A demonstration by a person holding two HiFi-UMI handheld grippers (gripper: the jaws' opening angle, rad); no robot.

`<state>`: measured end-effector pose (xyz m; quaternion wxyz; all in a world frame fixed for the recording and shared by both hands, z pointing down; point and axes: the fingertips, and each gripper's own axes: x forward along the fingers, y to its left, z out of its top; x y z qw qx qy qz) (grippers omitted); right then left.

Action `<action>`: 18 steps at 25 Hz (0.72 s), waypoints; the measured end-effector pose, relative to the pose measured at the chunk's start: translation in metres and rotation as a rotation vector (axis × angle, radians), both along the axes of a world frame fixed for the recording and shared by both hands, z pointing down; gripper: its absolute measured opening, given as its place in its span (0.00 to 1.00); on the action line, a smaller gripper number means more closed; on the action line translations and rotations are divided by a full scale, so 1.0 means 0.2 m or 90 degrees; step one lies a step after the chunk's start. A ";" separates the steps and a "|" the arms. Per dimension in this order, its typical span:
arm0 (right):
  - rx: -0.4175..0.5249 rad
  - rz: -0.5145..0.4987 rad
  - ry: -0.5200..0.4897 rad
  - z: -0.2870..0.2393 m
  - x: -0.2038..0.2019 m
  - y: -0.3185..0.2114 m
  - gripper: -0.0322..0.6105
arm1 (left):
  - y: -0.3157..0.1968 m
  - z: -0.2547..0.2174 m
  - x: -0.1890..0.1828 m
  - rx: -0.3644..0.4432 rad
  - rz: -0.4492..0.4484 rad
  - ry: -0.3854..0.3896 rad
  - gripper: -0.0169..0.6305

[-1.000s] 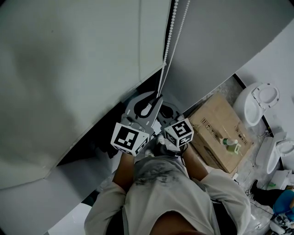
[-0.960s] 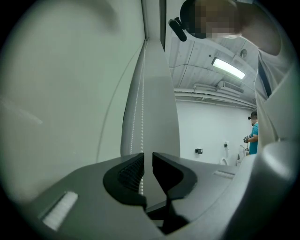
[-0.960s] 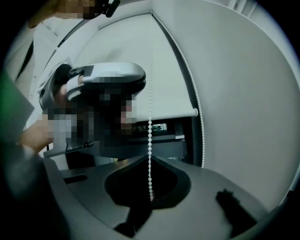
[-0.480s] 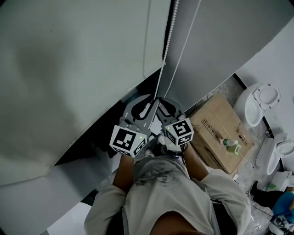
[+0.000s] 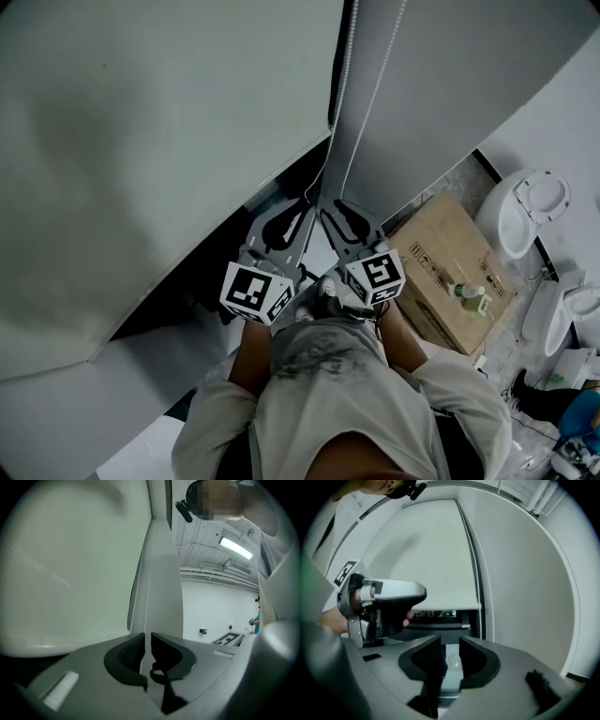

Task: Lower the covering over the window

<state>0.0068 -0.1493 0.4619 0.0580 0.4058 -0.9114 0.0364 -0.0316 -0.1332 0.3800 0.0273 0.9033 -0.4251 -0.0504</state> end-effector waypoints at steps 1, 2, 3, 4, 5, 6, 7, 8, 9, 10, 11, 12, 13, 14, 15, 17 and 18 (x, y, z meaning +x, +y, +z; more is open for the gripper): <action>0.013 0.000 -0.009 -0.04 0.00 0.01 0.25 | 0.00 0.00 -0.01 0.001 -0.002 0.000 0.09; 0.029 -0.002 -0.021 -0.09 0.01 0.02 0.24 | 0.01 0.00 -0.02 0.001 -0.004 0.001 0.08; 0.044 -0.003 -0.033 -0.13 0.01 0.03 0.20 | 0.01 0.00 -0.03 0.001 -0.006 0.003 0.06; 0.056 -0.004 -0.042 -0.18 0.01 0.04 0.14 | 0.01 0.00 -0.04 0.003 -0.008 0.005 0.03; 0.065 -0.006 -0.050 -0.22 0.02 0.05 0.11 | 0.02 0.00 -0.05 0.004 -0.011 0.007 0.03; 0.072 -0.009 -0.055 -0.26 0.02 0.06 0.09 | 0.02 0.00 -0.05 0.007 -0.012 0.009 0.03; 0.079 -0.012 -0.059 -0.30 0.02 0.07 0.08 | 0.03 0.00 -0.06 0.011 -0.012 0.011 0.03; 0.086 -0.016 -0.063 -0.33 0.02 0.08 0.08 | 0.03 0.00 -0.07 0.016 -0.011 0.012 0.03; 0.092 -0.019 -0.067 -0.37 0.03 0.09 0.08 | 0.04 0.00 -0.07 0.019 -0.011 0.013 0.03; 0.097 -0.023 -0.070 -0.39 0.03 0.10 0.08 | 0.04 0.00 -0.08 0.020 -0.014 0.016 0.03; 0.100 -0.026 -0.073 -0.41 0.04 0.11 0.08 | 0.05 0.01 -0.09 0.021 -0.017 0.018 0.03; 0.101 -0.029 -0.074 -0.43 0.05 0.13 0.08 | 0.05 0.01 -0.09 0.020 -0.019 0.019 0.03; 0.100 -0.030 -0.074 -0.43 0.05 0.14 0.08 | 0.06 0.02 -0.10 0.019 -0.020 0.020 0.03; 0.097 -0.032 -0.073 -0.43 0.06 0.15 0.08 | 0.06 0.04 -0.10 0.017 -0.020 0.019 0.03; 0.093 -0.033 -0.074 -0.42 0.07 0.15 0.08 | 0.07 0.05 -0.10 0.014 -0.021 0.019 0.03; 0.083 -0.032 -0.076 -0.40 0.08 0.17 0.08 | 0.08 0.08 -0.10 0.008 -0.021 0.020 0.03; 0.078 -0.031 -0.077 -0.39 0.09 0.17 0.08 | 0.09 0.09 -0.10 0.004 -0.020 0.021 0.03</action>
